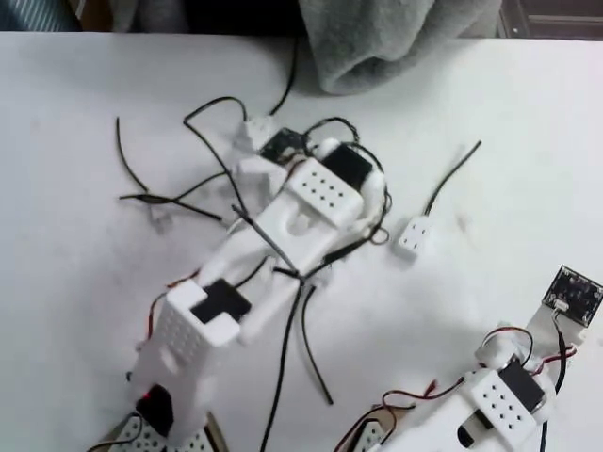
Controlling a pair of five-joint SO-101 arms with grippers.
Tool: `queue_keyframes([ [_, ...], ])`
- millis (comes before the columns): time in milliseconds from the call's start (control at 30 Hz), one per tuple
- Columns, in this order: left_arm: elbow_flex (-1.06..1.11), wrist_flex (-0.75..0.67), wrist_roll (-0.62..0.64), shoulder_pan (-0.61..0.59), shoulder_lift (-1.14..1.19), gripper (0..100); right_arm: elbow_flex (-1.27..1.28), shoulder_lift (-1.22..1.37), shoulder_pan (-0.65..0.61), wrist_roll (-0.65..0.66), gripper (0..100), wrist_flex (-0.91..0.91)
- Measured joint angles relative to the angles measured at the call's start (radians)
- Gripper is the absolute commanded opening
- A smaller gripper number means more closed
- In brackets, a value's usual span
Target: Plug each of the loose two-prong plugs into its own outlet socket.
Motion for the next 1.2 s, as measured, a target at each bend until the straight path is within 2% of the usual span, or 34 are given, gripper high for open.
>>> queue_keyframes([
  [567,0.002,-0.063,0.0,-0.006,0.069,2,0.0,0.0,0.0,0.0,1.9,0.0],
  [667,-0.017,-0.044,0.0,-0.006,0.071,2,0.0,0.0,0.0,0.0,1.9,0.0],
  [900,-0.149,0.094,0.0,-0.02,0.078,2,0.0,0.0,0.0,0.0,1.9,0.0],
  [1200,-0.166,0.08,0.0,-0.06,0.112,2,0.0,0.0,0.0,0.0,1.9,0.0],
])
